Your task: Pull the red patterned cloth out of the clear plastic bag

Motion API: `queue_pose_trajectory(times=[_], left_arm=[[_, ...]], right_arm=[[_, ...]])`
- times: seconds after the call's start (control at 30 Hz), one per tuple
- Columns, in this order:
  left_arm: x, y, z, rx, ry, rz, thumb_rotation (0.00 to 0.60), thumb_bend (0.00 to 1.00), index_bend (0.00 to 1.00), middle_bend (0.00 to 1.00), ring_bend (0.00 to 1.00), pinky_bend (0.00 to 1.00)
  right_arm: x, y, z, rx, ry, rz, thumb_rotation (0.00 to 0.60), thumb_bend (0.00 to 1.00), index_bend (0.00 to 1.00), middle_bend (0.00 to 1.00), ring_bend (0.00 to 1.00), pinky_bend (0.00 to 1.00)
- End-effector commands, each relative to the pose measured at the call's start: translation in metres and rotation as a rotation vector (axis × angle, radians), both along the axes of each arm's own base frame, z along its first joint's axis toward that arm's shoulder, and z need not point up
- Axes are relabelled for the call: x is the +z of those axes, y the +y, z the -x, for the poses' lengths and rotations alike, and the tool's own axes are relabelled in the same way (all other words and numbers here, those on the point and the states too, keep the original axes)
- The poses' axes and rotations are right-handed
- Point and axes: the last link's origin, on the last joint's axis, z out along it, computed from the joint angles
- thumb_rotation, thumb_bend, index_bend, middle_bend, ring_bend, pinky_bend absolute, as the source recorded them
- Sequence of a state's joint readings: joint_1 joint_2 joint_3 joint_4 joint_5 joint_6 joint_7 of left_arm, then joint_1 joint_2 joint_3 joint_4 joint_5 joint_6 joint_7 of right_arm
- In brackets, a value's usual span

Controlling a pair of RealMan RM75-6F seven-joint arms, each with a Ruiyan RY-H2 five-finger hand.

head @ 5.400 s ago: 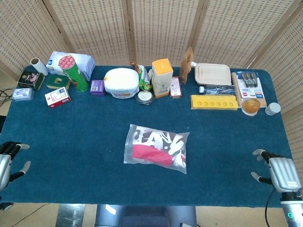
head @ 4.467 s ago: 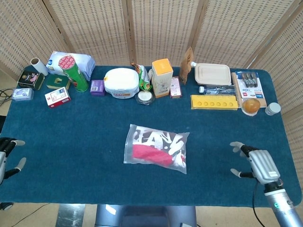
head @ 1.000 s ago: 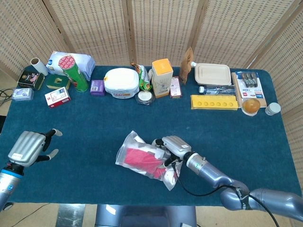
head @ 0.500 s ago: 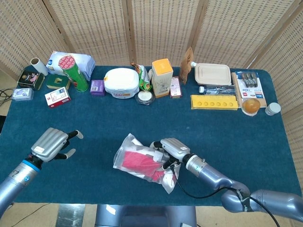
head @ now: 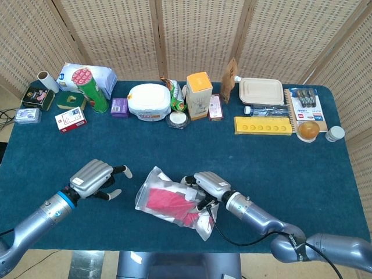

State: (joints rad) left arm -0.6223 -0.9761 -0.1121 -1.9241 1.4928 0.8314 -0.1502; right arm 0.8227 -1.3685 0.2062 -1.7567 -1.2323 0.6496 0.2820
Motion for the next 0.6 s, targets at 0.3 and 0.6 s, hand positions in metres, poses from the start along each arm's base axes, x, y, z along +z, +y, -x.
queue_pose_trajectory(times=[0.3,0.6], left_arm=[[-0.018,0.003,-0.012,-0.022,-0.022,0.047,0.594,0.34,0.35,1.00,1.00,0.97],[-0.034,0.007,-0.023,-0.018,-0.086,0.083,0.594,0.33,0.35,1.00,1.00,0.97]], right_arm=[[0.000,0.002,-0.004,-0.001,-0.017,-0.013,0.600,0.38,0.76,0.80,1.00,1.00],[-0.003,0.004,-0.009,0.000,-0.030,-0.031,0.600,0.38,0.76,0.80,1.00,1.00]])
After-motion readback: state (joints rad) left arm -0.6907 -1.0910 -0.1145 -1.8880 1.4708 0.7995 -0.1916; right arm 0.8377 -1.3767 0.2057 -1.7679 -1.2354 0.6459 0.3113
